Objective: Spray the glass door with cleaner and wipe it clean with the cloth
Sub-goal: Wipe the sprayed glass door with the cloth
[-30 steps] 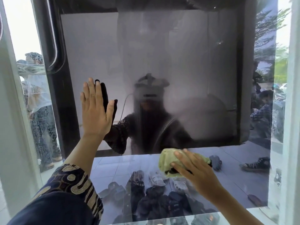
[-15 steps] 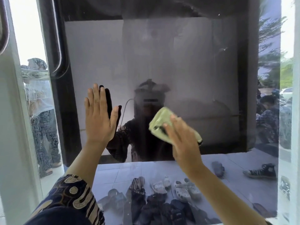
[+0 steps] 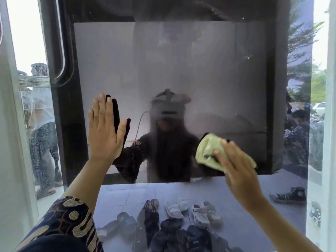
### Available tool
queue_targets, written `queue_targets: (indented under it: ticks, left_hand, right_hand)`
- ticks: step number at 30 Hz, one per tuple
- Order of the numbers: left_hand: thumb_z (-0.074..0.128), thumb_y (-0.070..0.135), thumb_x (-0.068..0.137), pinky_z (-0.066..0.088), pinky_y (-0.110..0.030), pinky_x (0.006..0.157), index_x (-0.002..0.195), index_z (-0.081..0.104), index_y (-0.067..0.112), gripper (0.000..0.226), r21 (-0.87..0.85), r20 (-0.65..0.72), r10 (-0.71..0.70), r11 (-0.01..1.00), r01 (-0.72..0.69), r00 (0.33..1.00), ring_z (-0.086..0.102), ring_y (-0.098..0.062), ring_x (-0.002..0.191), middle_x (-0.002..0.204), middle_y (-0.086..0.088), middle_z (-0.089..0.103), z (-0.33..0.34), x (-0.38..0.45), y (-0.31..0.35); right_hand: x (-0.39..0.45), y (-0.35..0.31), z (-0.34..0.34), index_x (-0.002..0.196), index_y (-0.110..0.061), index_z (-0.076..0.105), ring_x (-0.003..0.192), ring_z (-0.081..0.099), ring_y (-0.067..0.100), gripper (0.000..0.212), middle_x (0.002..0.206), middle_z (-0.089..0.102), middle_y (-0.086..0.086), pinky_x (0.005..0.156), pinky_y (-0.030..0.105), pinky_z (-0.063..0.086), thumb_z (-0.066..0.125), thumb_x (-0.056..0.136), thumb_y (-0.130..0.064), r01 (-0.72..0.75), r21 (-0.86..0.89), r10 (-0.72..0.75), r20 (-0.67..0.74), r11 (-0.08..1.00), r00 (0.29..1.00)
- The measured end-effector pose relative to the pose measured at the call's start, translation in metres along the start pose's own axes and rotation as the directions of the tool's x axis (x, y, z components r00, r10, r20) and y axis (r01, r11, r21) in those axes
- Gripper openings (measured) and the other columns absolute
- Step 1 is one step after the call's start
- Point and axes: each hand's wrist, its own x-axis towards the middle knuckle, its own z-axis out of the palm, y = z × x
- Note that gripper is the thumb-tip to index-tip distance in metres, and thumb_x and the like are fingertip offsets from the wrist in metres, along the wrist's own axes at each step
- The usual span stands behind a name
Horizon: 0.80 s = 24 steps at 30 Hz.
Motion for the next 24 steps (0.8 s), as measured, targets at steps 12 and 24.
queue_targets:
  ticks: [12,24]
  left_hand:
    - [0.017,0.045,0.096,-0.004,-0.033,0.114,0.137,0.020,-0.007,0.067,-0.041,0.006,0.004,0.999,-0.004,1.000,0.002,-0.023,0.137,0.144,-0.020,0.010,-0.026,0.078,0.009]
    - [0.014,0.051,0.094,-0.008,-0.032,0.113,0.138,0.017,-0.007,0.073,-0.057,0.144,-0.064,0.996,0.073,0.988,-0.002,-0.022,0.137,0.145,-0.019,0.007,-0.048,0.176,0.028]
  right_hand:
    - [0.152,0.020,-0.004,0.127,0.010,0.043,0.125,0.037,0.045,0.055,0.135,0.040,0.031,0.104,0.049,0.031,0.049,0.074,0.022,-0.562,0.185,0.590,-0.189,0.806,0.785]
    - [0.235,0.060,-0.032,0.132,0.004,0.036,0.130,0.027,0.038,0.057,0.137,0.035,0.031,0.110,0.036,0.020,0.048,0.079,0.020,-0.530,0.154,0.539,-0.023,0.834,0.842]
